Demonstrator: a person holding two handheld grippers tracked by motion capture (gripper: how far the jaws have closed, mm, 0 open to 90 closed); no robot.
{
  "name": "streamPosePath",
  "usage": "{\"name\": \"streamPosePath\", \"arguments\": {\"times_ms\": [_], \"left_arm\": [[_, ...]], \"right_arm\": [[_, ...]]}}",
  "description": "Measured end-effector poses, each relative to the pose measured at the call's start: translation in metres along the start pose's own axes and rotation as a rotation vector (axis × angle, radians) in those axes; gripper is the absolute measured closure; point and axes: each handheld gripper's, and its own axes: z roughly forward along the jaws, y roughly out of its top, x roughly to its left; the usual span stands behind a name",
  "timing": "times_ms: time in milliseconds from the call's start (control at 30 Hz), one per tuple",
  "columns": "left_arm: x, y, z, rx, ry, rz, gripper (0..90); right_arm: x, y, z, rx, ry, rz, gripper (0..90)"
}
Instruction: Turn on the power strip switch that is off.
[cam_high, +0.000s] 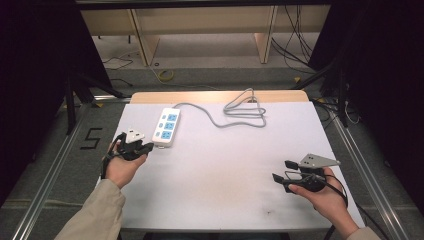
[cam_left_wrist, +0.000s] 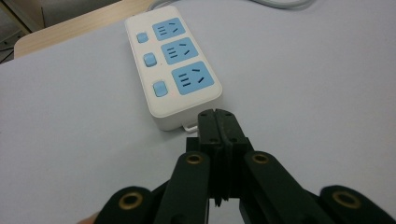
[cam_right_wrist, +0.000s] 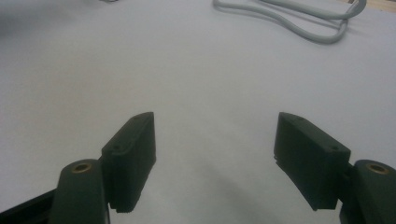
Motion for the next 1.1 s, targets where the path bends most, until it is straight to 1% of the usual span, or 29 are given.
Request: {"name": "streamPosePath", "arguments": {"times_ms": [200,433,667,1100], "left_arm": [[0.001,0.005,0.003,0.003,0.008,0.012,89.8],[0.003,0.008,0.008,0.008,0.011,0.010,89.8],[0.005,0.012,0.011,0.003,0.012,-0.006,89.8],[0.009,0.018,0.020,0.012,0.026,-0.003,89.8]], "right_arm": [[0.000,0.000,0.000,-0.002,-0.001,-0.001,30.0],[0.000,0.000,0.000,-0.001,0.000,-0.004,30.0],[0.001,0.000,0.001,0.002,0.002,-0.001,30.0],[0.001,0.000,0.001,0.002,0.004,-0.002,30.0]]}}
